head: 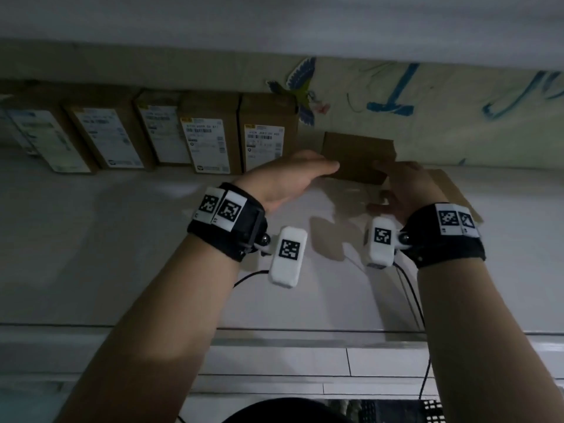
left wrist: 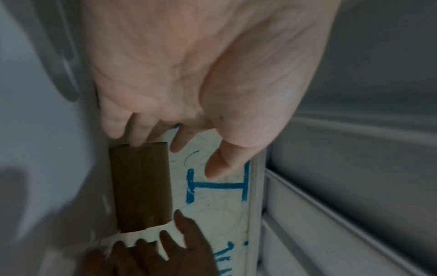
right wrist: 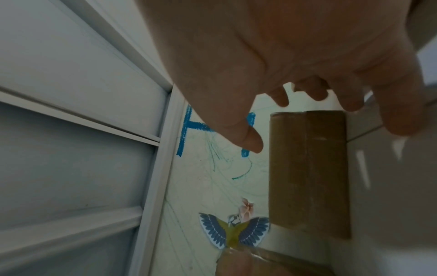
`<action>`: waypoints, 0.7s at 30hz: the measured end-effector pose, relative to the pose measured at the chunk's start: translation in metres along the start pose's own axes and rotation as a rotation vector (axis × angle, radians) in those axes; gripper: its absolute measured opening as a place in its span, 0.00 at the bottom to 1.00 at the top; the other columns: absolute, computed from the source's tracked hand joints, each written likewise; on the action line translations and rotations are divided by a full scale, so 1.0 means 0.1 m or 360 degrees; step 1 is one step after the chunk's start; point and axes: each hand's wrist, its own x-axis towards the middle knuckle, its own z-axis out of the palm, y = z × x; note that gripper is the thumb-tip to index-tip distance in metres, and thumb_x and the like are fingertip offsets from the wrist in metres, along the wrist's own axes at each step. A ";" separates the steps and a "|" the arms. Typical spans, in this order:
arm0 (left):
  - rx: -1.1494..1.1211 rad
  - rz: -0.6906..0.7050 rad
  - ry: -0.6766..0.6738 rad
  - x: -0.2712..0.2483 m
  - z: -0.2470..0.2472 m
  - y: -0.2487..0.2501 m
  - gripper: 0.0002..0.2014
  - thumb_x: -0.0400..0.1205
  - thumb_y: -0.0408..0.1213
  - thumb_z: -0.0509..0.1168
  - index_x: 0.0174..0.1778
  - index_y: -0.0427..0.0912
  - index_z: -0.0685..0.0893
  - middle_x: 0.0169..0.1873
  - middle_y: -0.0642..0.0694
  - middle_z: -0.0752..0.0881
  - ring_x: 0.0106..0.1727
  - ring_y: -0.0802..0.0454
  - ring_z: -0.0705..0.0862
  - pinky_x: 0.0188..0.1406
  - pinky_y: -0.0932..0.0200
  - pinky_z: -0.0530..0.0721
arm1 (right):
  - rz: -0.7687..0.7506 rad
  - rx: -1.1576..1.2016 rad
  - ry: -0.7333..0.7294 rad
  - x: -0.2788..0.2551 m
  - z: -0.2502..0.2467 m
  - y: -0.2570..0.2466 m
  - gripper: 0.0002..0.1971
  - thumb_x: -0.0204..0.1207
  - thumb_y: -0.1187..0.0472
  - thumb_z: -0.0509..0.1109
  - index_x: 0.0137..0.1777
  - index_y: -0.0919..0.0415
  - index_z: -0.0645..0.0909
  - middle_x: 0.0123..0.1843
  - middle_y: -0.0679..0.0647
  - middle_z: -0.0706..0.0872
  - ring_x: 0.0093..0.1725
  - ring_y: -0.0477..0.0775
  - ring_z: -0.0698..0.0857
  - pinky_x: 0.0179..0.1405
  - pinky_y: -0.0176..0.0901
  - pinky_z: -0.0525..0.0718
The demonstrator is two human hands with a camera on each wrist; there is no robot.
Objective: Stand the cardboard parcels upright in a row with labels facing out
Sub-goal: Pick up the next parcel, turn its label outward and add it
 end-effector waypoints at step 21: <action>-0.0040 0.0141 0.0506 0.02 0.19 0.05 0.14 0.75 0.31 0.60 0.45 0.49 0.90 0.50 0.42 0.93 0.55 0.42 0.90 0.62 0.46 0.87 | -0.0176 0.0303 -0.0253 -0.17 0.02 0.08 0.14 0.88 0.58 0.67 0.71 0.56 0.82 0.61 0.50 0.90 0.54 0.51 0.88 0.54 0.67 0.93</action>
